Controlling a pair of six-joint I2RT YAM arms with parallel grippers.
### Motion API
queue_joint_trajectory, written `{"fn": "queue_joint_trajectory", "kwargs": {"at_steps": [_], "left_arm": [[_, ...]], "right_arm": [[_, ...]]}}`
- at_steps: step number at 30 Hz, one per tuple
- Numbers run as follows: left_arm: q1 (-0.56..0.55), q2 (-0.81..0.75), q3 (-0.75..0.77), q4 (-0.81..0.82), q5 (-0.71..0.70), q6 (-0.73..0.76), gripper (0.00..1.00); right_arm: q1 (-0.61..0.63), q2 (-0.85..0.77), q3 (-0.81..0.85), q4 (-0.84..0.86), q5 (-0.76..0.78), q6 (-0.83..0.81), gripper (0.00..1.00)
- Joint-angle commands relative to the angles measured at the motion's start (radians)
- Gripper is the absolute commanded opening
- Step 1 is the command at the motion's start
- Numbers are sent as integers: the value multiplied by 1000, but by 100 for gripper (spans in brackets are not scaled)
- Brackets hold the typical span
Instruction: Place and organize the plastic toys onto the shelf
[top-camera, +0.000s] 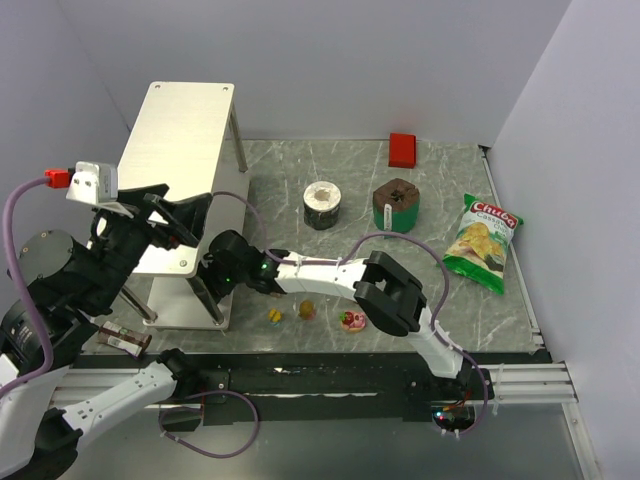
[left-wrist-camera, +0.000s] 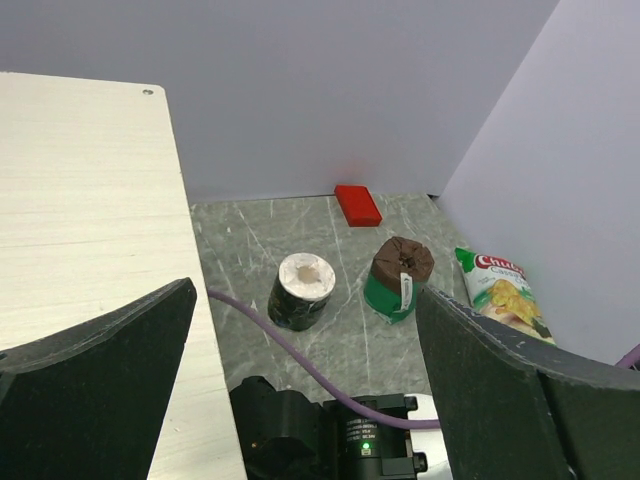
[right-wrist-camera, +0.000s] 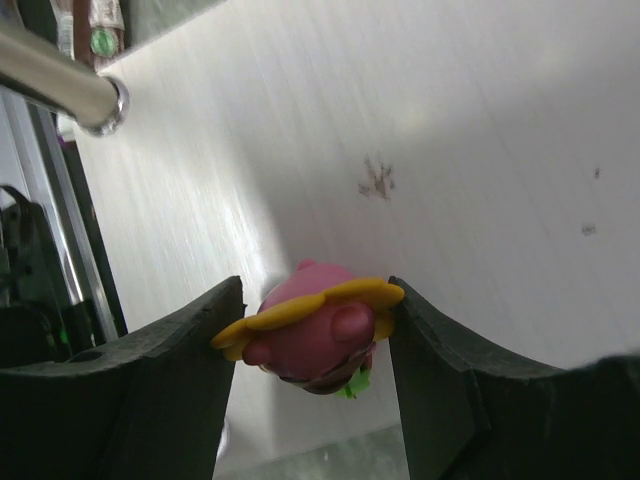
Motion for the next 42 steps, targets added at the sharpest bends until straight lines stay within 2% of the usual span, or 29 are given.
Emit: {"fn": "queue_joint_trajectory", "kwargs": {"at_steps": [1, 7, 12, 21, 22, 25, 29, 33, 42], "left_arm": [[2, -20, -9, -5, -18, -13, 98], [2, -27, -20, 0, -16, -4, 98], [2, -28, -21, -2, -19, 13, 99], [2, -36, -37, 4, -22, 27, 99], [2, -37, -38, 6, -22, 27, 100], [2, -40, -43, 7, -22, 27, 99], [2, -40, -46, 7, -21, 22, 99], [2, -42, -50, 7, -21, 24, 99], [2, -42, -49, 6, -15, 21, 99]], "right_arm": [[8, 33, 63, 10, -40, -29, 40], [8, 72, 98, -22, -78, -42, 46], [13, 70, 89, -27, -79, -59, 55], [16, 40, 52, -28, -97, -73, 61], [16, 40, 52, -31, -95, -72, 63], [14, 38, 57, -33, -79, -56, 80], [14, 43, 74, -44, -72, -35, 87], [13, 44, 86, -50, -85, -27, 89], [13, 1, 42, -2, -94, 5, 100]]}}
